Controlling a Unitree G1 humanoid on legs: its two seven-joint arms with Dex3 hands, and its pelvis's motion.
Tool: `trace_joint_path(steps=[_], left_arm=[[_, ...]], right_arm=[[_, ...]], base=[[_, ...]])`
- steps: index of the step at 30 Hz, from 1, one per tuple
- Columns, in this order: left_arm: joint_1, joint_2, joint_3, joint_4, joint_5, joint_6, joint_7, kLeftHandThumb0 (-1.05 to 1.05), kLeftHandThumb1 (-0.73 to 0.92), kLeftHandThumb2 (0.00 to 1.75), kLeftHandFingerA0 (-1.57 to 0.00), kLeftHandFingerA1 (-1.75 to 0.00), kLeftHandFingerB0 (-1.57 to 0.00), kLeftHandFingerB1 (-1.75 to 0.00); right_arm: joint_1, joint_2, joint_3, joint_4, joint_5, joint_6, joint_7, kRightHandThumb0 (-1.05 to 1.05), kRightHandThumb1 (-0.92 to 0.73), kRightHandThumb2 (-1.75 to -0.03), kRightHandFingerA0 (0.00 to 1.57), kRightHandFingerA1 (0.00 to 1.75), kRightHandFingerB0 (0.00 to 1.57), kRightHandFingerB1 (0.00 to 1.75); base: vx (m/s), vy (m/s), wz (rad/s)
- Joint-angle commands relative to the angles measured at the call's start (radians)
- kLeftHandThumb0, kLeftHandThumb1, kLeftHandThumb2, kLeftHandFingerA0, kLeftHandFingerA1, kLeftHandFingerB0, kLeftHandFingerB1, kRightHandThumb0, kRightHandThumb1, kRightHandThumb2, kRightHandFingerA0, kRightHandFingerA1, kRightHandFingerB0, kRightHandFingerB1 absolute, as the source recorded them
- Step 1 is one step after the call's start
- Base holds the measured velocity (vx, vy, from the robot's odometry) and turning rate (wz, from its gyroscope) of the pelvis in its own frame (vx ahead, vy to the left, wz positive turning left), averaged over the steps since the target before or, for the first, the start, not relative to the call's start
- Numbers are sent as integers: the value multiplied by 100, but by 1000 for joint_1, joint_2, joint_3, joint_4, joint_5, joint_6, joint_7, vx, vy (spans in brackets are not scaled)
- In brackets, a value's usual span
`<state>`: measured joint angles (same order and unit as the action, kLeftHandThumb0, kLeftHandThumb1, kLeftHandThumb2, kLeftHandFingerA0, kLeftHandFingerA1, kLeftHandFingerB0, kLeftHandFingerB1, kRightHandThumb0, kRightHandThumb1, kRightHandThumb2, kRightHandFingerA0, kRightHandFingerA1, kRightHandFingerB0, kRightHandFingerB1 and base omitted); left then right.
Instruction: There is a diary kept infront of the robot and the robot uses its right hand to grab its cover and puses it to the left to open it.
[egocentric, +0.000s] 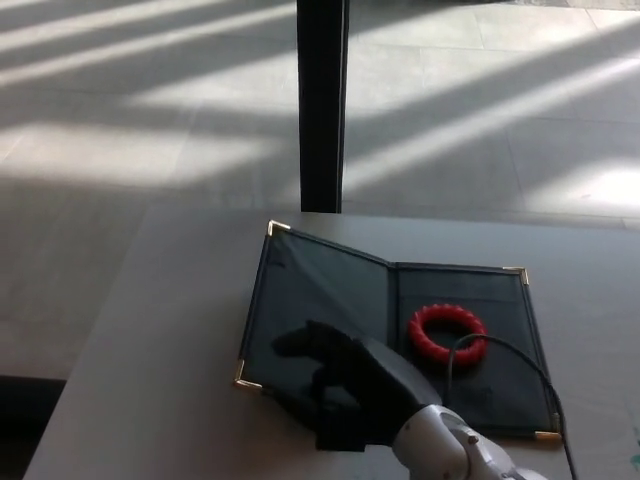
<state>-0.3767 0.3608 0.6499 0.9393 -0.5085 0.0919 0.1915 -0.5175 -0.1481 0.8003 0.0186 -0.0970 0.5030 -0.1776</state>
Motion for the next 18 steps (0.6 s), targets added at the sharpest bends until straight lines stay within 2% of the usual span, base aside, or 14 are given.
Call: trace_joint_path(steps=[1, 4, 5, 6, 7, 8, 9, 14, 15, 16, 17, 18], left_arm=[[-16, 18, -12, 16, 26, -3, 16, -98, 92, 102, -46, -109, -39, -100], [-19, 18, -22, 20, 36, -6, 22, -99, 92, 105, -46, -107, -39, -97], [-19, 16, -24, 18, 36, -2, 16, -90, 91, 144, -54, -102, -35, -86], [-21, 16, -29, 19, 41, 0, 18, -90, 91, 145, -56, -103, -36, -86], [-25, 17, -26, 26, 37, -1, 20, -102, 92, 100, -47, -107, -40, -98], [-27, 16, -27, 26, 37, -1, 20, -102, 92, 100, -47, -107, -40, -98], [-32, 17, -26, 28, 38, -2, 30, -100, 88, 124, -46, -102, -47, -97], [-38, 21, -27, 28, 43, 0, 39, -103, 87, 120, -46, -106, -48, -100], [-41, 25, -26, 27, 40, 8, 34, -101, 92, 101, -48, -116, -44, -107], [-43, 27, -28, 33, 44, 5, 32, -101, 92, 101, -49, -115, -43, -105], [-42, 25, -27, 29, 41, 4, 26, -102, 92, 101, -49, -116, -43, -106], [-40, 25, -30, 27, 45, 3, 27, -102, 92, 101, -50, -113, -44, -104]], right_arm=[[-14, 38, -5, 46, -82, -6, 83, -76, -92, -76, 36, 74, 31, 57], [-21, 80, -14, 81, -91, -9, 111, -79, -92, -78, 33, 75, 28, 57], [-19, 90, -18, 87, -95, -17, 110, -79, -92, -79, 34, 75, 29, 57], [-17, 98, -21, 93, -103, -26, 109, -78, -92, -78, 34, 76, 31, 59], [-21, 117, -18, 102, -118, -28, 111, -79, -92, -77, 37, 80, 31, 60], [-19, 121, -23, 103, -125, -29, 115, -79, -92, -77, 37, 80, 31, 60], [-19, 131, -31, 104, -131, -20, 114, -78, -92, -79, 32, 74, 29, 59], [-13, 148, -82, 119, -159, 0, 116, -76, -92, -81, 32, 75, 27, 58], [-8, 160, -128, 139, -140, 11, 105, -76, -92, -81, 31, 75, 27, 58], [-2, 168, -147, 152, -137, 9, 100, -77, -92, -81, 29, 75, 26, 57], [5, 183, -180, 167, -120, 13, 99, -35, -58, -118, 18, 62, 11, 55], [2, 191, -212, 179, -95, 52, 130, -35, -59, -119, 16, 61, 8, 55]], base=[[0, 0, 0], [0, 0, 0], [0, 0, 0], [0, 0, 0], [0, 0, 0], [0, 0, 0], [0, 0, 0], [0, 0, 0], [0, 0, 0], [0, 0, 0], [0, 0, 0], [0, 0, 0]])
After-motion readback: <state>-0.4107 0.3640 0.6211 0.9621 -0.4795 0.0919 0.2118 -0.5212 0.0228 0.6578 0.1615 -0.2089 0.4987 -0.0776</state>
